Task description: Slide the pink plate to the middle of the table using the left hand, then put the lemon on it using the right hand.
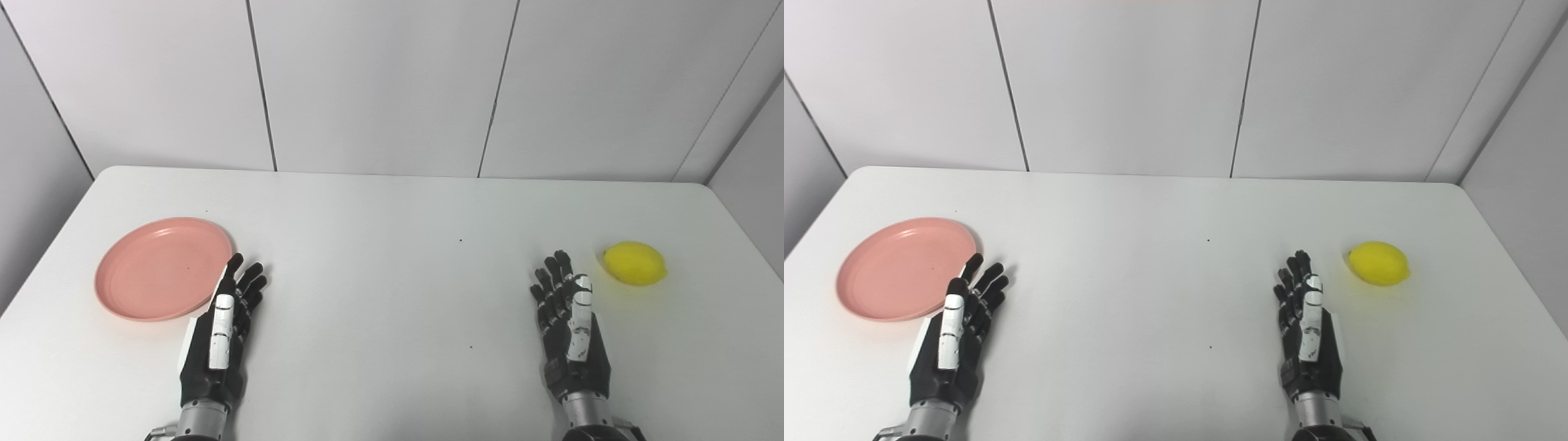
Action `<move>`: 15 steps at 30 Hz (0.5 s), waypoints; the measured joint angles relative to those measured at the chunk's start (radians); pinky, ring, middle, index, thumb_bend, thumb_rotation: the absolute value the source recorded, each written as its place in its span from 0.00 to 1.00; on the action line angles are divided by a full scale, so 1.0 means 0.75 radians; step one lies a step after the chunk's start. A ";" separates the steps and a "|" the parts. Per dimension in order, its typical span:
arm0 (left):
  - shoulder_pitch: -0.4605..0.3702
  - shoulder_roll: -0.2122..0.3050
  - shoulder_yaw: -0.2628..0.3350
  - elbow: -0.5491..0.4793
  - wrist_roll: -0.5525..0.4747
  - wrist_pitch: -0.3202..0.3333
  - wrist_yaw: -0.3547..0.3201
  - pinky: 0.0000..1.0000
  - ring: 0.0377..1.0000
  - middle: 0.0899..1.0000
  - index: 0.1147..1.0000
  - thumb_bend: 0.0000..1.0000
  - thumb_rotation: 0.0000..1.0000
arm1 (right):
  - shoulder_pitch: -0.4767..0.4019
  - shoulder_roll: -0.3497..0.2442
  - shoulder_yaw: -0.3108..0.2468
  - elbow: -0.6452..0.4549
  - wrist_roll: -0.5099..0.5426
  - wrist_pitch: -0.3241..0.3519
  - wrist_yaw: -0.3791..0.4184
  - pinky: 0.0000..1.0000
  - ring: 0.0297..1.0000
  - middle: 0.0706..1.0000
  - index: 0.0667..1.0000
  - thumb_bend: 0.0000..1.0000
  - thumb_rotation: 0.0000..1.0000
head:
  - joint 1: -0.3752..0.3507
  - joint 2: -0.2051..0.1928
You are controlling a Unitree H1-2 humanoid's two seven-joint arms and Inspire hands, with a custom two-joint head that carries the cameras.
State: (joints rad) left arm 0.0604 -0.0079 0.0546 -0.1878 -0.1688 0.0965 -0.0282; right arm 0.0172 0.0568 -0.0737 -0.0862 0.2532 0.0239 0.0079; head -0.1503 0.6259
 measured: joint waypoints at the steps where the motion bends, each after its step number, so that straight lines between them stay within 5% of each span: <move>1: 0.000 0.000 0.000 0.000 0.000 0.000 0.000 0.96 0.91 0.89 0.92 0.62 0.93 | 0.000 0.000 0.000 0.000 0.000 0.000 0.000 1.00 0.99 0.99 0.98 0.80 1.00 | 0.002 -0.002; 15: 0.000 0.001 -0.001 0.000 0.001 0.000 0.000 0.95 0.90 0.89 0.92 0.63 0.92 | 0.000 0.000 0.001 0.001 0.006 0.000 0.001 1.00 0.98 0.98 0.98 0.79 1.00 | 0.008 -0.002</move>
State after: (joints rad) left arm 0.0601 -0.0073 0.0539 -0.1875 -0.1682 0.0964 -0.0285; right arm 0.0171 0.0565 -0.0731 -0.0856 0.2579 0.0239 0.0085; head -0.1442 0.6243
